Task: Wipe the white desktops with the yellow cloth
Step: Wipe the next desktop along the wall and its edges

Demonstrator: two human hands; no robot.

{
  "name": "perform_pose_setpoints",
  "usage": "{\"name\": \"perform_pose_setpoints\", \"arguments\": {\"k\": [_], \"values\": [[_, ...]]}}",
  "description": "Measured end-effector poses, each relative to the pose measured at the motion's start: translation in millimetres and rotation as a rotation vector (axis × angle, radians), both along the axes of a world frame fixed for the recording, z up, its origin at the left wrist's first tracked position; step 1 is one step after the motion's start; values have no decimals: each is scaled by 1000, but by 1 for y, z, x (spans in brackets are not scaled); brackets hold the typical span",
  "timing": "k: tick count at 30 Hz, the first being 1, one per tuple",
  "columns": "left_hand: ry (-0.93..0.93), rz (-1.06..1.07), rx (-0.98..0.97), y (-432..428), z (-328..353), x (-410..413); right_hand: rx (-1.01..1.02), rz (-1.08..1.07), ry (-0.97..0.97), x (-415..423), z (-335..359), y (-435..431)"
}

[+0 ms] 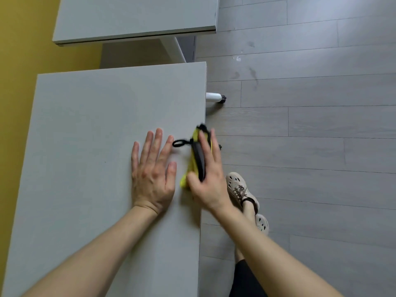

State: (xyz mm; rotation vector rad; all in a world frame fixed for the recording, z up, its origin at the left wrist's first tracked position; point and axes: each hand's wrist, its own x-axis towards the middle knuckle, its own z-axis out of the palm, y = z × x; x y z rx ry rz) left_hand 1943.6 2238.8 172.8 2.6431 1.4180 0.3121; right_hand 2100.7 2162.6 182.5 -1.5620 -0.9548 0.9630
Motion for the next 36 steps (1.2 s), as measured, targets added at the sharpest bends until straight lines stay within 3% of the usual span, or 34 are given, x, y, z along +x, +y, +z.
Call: {"name": "perform_pose_setpoints", "arguments": {"k": [4, 7, 10, 16, 18, 23, 26, 29, 36], "values": [[-7, 7, 5, 0, -1, 1, -39, -85, -111, 62, -3, 116], [-12, 7, 7, 1, -1, 2, -40, -90, -128, 80, -7, 147], [-16, 5, 21, 1, -2, 1, 21, -142, -134, 43, -12, 97], [-8, -4, 22, 3, -4, 0, -39, -20, -39, -68, 4, -112], [-3, -9, 23, 4, -3, -1, -53, 2, -14, -66, 5, -113], [-6, -10, 35, 5, -2, -1, -23, -98, -13, -2, -8, 13], [-19, -1, 23, 5, -1, 2, -30, -116, -41, 18, -12, 47], [-21, 3, 45, 4, -2, 2, 1, -133, -63, -4, -13, 13], [8, 42, 122, -2, 0, 4, -43, -39, -34, -103, 3, -177]]}}
